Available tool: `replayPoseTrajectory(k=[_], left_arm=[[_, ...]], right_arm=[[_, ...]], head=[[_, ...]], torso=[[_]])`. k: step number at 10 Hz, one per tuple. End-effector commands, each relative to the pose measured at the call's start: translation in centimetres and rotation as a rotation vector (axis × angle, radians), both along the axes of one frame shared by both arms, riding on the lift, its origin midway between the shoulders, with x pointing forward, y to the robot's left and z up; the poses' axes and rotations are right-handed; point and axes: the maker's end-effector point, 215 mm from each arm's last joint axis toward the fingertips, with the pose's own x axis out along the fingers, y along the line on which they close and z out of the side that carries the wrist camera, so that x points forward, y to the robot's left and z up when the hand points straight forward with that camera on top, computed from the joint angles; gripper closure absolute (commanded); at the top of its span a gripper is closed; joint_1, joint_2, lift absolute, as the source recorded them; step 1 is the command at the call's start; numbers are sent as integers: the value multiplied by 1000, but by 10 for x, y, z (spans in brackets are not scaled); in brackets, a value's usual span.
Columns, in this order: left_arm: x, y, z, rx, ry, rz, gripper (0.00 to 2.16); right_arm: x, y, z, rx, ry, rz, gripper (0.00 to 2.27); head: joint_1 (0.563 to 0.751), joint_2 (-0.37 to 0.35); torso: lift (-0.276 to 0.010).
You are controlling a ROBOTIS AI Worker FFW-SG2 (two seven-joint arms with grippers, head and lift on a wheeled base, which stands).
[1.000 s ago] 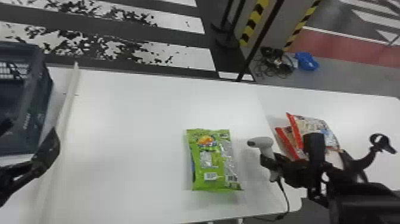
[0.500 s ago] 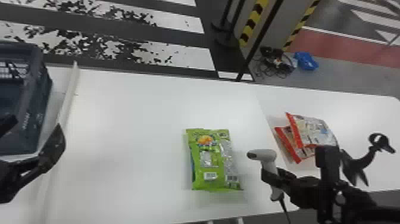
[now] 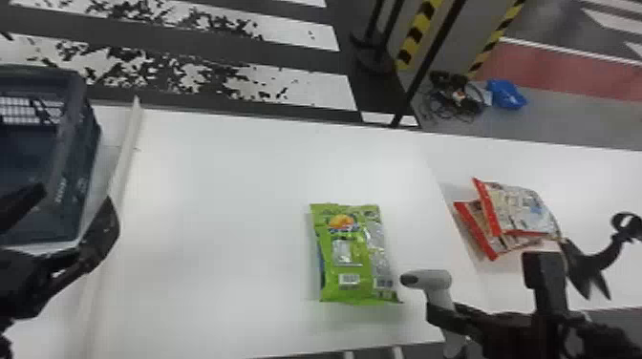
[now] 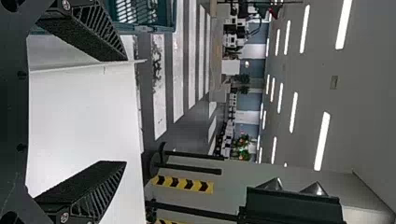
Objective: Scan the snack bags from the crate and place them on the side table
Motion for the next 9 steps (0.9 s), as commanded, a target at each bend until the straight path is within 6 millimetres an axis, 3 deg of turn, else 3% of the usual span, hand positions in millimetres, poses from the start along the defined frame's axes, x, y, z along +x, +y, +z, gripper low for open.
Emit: replayPoseTrajectory(k=[1,4,9], left_arm=[[0,0,-1,-2,3,3,83],[0,2,-2,0,4,7,83],[-1,2,-4,0,7,8,83]], right_arm=[[-2,13,6,35,0,16,2236],[-9,32,8,78,29,34,2236],[-3,50,1,94,34,69,2236]], head=[[695,-250],[695,-215],[695,-173]], torso=[[-94],[-94],[-94]])
